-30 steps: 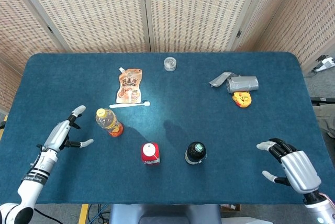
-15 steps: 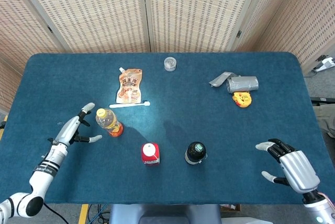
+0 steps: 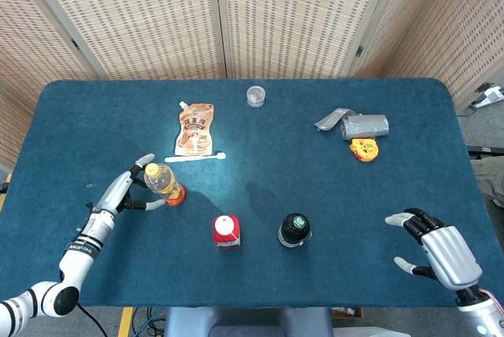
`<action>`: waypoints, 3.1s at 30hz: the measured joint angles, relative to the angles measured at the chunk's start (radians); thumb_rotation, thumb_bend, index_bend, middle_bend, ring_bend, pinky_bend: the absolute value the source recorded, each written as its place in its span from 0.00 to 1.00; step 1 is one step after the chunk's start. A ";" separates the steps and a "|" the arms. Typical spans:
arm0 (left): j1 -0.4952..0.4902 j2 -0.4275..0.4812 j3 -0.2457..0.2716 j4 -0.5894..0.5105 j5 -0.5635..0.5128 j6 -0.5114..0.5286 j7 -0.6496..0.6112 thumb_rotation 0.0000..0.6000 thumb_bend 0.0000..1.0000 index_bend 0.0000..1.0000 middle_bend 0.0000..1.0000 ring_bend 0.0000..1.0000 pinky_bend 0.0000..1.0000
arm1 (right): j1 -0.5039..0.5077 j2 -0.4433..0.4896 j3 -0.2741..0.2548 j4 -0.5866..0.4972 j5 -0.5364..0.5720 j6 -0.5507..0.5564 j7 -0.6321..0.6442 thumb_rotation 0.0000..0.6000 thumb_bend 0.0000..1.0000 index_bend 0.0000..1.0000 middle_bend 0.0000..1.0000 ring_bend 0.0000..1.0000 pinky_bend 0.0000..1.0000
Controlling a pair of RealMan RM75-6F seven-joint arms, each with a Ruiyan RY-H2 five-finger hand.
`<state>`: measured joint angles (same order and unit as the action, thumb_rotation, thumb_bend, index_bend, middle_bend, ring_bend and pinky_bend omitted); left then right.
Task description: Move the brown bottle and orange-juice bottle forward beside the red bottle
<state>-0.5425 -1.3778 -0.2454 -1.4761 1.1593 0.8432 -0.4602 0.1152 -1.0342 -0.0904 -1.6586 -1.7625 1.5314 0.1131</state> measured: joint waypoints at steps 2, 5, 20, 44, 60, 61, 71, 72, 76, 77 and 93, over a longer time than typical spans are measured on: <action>-0.005 -0.001 -0.004 -0.001 -0.005 -0.015 -0.020 1.00 0.05 0.11 0.07 0.12 0.31 | 0.000 0.000 0.001 0.000 -0.001 -0.001 0.001 1.00 0.04 0.33 0.34 0.21 0.44; -0.013 -0.003 -0.012 -0.004 -0.010 -0.037 -0.055 1.00 0.05 0.11 0.08 0.12 0.31 | -0.001 0.001 0.002 0.000 -0.002 -0.002 0.002 1.00 0.04 0.33 0.34 0.21 0.44; -0.051 -0.061 -0.034 0.030 -0.072 -0.049 -0.032 1.00 0.05 0.31 0.23 0.19 0.31 | -0.007 0.007 0.009 0.000 -0.004 0.001 0.016 1.00 0.04 0.33 0.34 0.21 0.44; -0.038 -0.069 -0.042 0.002 -0.066 0.019 0.016 1.00 0.05 0.60 0.50 0.36 0.34 | -0.005 0.005 0.014 0.002 -0.001 -0.016 0.026 1.00 0.04 0.33 0.34 0.21 0.44; 0.008 -0.031 -0.030 -0.064 -0.008 0.113 0.024 1.00 0.05 0.63 0.53 0.39 0.38 | -0.003 0.003 0.013 0.001 -0.005 -0.025 0.028 1.00 0.04 0.33 0.34 0.21 0.44; 0.012 -0.028 -0.029 -0.069 -0.003 0.122 0.024 1.00 0.05 0.63 0.54 0.39 0.38 | -0.003 0.003 0.013 0.001 -0.005 -0.025 0.029 1.00 0.04 0.33 0.34 0.21 0.44; 0.070 0.044 0.011 -0.173 0.086 0.211 0.045 1.00 0.05 0.63 0.54 0.39 0.39 | 0.000 0.004 0.012 0.001 -0.006 -0.031 0.031 1.00 0.04 0.33 0.34 0.21 0.44; 0.075 0.051 0.016 -0.183 0.093 0.218 0.048 1.00 0.05 0.63 0.54 0.39 0.39 | 0.000 0.004 0.012 0.000 -0.006 -0.032 0.031 1.00 0.04 0.33 0.34 0.21 0.44; 0.094 0.079 0.033 -0.232 0.110 0.237 0.053 1.00 0.05 0.62 0.54 0.39 0.39 | 0.001 0.007 0.009 0.000 -0.010 -0.034 0.036 1.00 0.05 0.33 0.34 0.21 0.44; 0.101 0.089 0.039 -0.248 0.116 0.242 0.054 1.00 0.05 0.62 0.54 0.39 0.39 | 0.001 0.008 0.009 0.000 -0.010 -0.034 0.038 1.00 0.04 0.33 0.34 0.21 0.44; 0.153 0.106 0.111 -0.342 0.169 0.316 0.172 1.00 0.05 0.61 0.54 0.39 0.39 | -0.002 0.015 -0.001 -0.005 -0.028 -0.028 0.038 1.00 0.05 0.33 0.34 0.21 0.44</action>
<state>-0.3900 -1.2718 -0.1345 -1.8185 1.3285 1.1590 -0.2878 0.1129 -1.0191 -0.0915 -1.6633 -1.7901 1.5035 0.1514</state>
